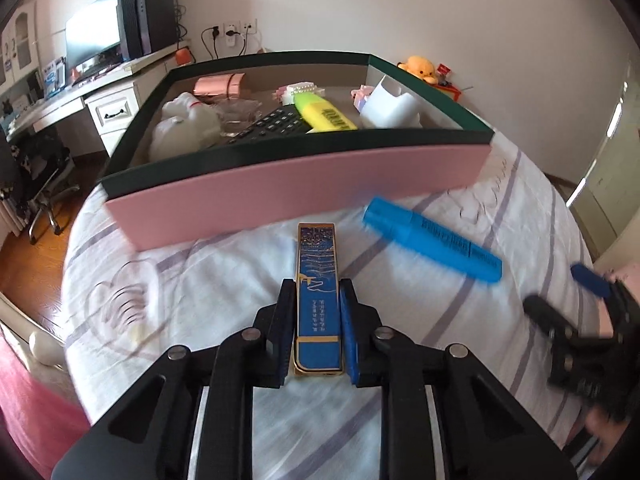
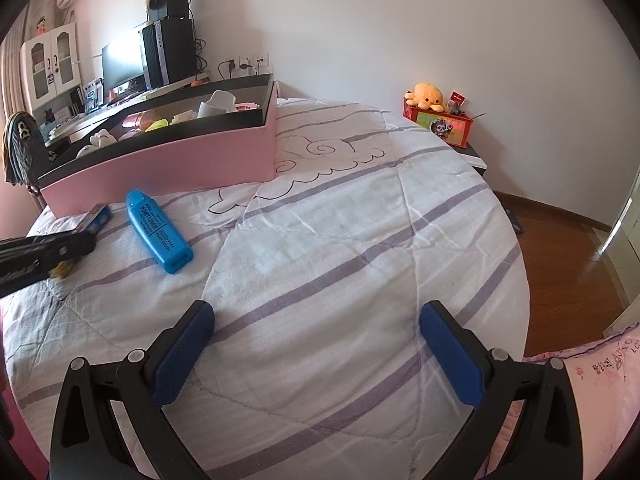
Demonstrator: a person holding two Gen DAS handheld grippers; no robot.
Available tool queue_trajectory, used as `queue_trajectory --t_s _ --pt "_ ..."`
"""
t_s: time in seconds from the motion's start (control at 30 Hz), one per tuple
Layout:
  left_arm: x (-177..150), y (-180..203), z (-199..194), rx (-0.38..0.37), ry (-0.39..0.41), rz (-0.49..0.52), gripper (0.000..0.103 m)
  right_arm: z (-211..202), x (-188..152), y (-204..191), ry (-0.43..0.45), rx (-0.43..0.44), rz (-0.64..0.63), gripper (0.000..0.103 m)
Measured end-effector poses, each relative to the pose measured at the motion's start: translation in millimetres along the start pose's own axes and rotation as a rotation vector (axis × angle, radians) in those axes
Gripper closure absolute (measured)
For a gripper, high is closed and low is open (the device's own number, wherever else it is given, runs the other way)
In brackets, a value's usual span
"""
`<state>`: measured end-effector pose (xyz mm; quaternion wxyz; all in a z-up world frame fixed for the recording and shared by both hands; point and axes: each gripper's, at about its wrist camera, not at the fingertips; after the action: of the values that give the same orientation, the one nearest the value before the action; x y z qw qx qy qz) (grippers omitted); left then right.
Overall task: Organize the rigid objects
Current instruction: 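Grasp the blue-and-gold box with the left tool while the right tool grasps the blue highlighter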
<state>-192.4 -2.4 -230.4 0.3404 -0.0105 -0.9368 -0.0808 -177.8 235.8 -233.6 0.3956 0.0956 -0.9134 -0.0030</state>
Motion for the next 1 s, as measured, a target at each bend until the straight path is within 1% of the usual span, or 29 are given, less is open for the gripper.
queue_trajectory --t_s 0.13,0.17,0.23,0.33,0.4,0.47,0.53,0.57,0.6,0.63,0.67,0.73,0.77,0.83,0.9,1.0 --pt "-17 -10 -17 0.004 -0.022 0.057 0.081 1 1 0 0.000 0.001 0.001 0.000" --pt "-21 -14 -21 0.005 -0.020 0.053 0.080 1 1 1 0.000 0.001 0.001 0.000" --pt "-22 -19 -24 0.001 -0.017 0.045 0.079 1 1 1 -0.003 0.004 0.000 0.000" --pt "-20 -22 -21 0.000 -0.014 0.030 0.077 1 2 2 -0.011 0.009 -0.004 0.000" --pt "-17 -20 -18 -0.001 -0.005 0.033 0.067 1 2 2 -0.016 0.012 -0.005 0.000" --pt "-16 -20 -14 0.002 0.007 0.043 0.046 1 2 2 -0.023 0.014 -0.007 0.000" --pt "-17 -20 -11 0.004 0.025 0.055 0.040 1 4 2 -0.036 0.015 -0.010 0.000" --pt "-19 -20 -10 0.003 0.037 0.062 0.041 1 4 2 -0.041 0.015 -0.012 0.000" --pt "-20 -20 -11 0.007 0.050 0.072 0.047 1 5 1 -0.047 0.016 -0.017 0.000" --pt "-22 -21 -14 0.015 0.061 0.075 0.068 1 6 2 -0.056 0.021 -0.015 0.000" --pt "-23 -22 -17 -0.004 0.066 0.081 0.079 1 6 3 -0.057 0.023 -0.011 0.000" --pt "-25 -25 -21 -0.033 0.061 0.096 0.083 -1 7 1 -0.057 0.020 -0.019 0.000" --pt "-25 -27 -22 -0.033 0.059 0.100 0.083 -4 8 -1 -0.045 0.027 -0.023 0.000" --pt "-28 -30 -27 -0.035 0.060 0.099 0.083 -8 12 -8 -0.024 0.086 -0.036 0.000" --pt "-32 -33 -31 -0.028 0.062 0.103 0.083 -11 17 -23 -0.006 0.105 -0.083 0.000" --pt "-37 -33 -36 -0.006 0.060 0.115 0.082 -6 25 -47 -0.014 0.137 -0.167 0.000"
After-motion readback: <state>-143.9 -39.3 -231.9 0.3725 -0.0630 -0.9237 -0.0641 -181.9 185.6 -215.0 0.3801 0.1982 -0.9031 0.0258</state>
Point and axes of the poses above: each gripper's, at about its wrist camera, not at the fingertips, and z roughly the way its jaws point, y to its right, x to its top, and after that the axes turned 7 degrees about -x, right-handed
